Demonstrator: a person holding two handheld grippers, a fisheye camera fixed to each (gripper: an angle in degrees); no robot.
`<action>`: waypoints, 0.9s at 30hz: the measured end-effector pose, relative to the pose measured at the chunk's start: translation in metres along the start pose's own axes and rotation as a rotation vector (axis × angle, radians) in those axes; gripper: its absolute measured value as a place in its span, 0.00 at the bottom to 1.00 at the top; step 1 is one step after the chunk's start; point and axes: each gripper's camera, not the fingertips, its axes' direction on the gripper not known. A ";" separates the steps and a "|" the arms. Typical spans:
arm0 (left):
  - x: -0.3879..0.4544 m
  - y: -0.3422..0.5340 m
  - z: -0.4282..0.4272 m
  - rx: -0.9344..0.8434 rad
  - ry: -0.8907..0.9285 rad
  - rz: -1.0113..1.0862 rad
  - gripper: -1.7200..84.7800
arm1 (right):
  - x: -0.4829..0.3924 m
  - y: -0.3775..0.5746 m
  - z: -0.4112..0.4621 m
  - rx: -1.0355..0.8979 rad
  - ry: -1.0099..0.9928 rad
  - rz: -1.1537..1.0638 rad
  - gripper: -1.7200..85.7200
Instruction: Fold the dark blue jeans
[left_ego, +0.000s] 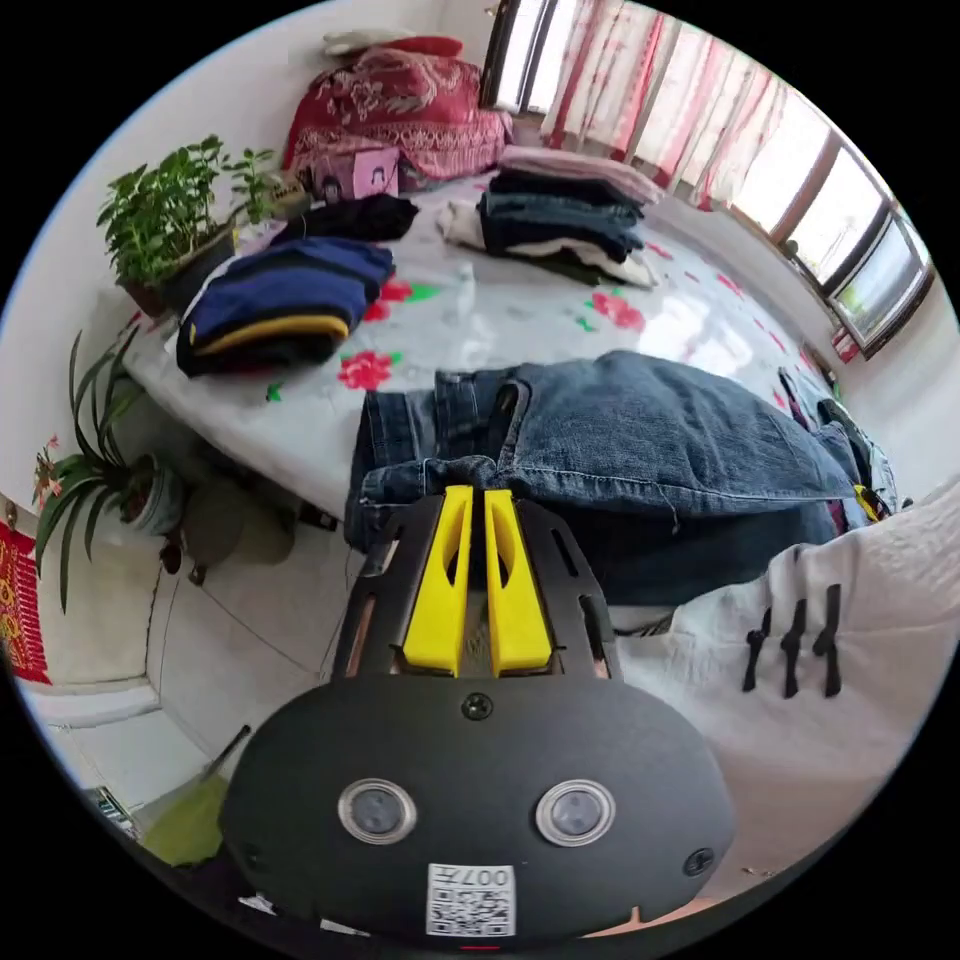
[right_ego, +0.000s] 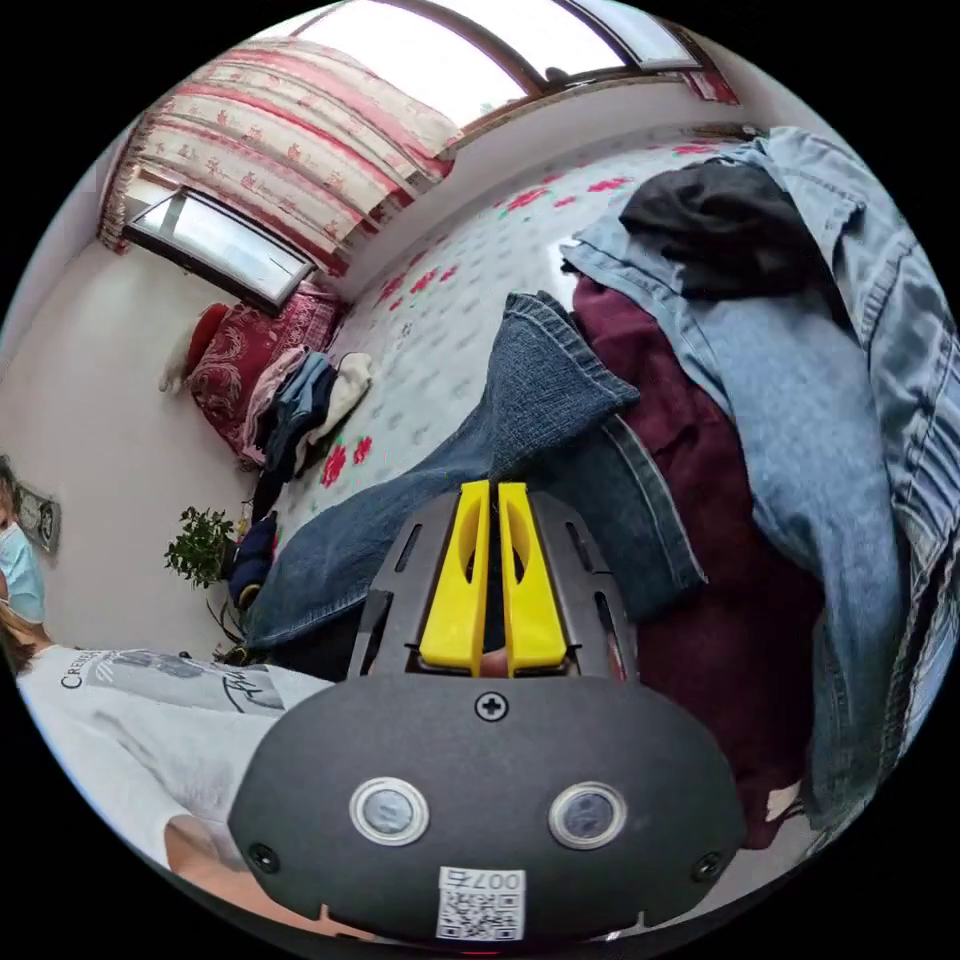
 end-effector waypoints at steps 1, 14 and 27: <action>-0.003 0.007 0.021 -0.059 -0.013 -0.010 0.01 | 0.010 0.009 0.007 -0.015 0.015 0.036 0.02; -0.011 -0.016 -0.015 -0.043 -0.058 0.116 0.01 | 0.046 0.007 0.011 0.117 -0.094 0.211 0.02; -0.076 0.013 -0.015 -0.073 0.022 -0.193 0.06 | 0.034 0.007 0.000 0.053 0.164 0.140 0.05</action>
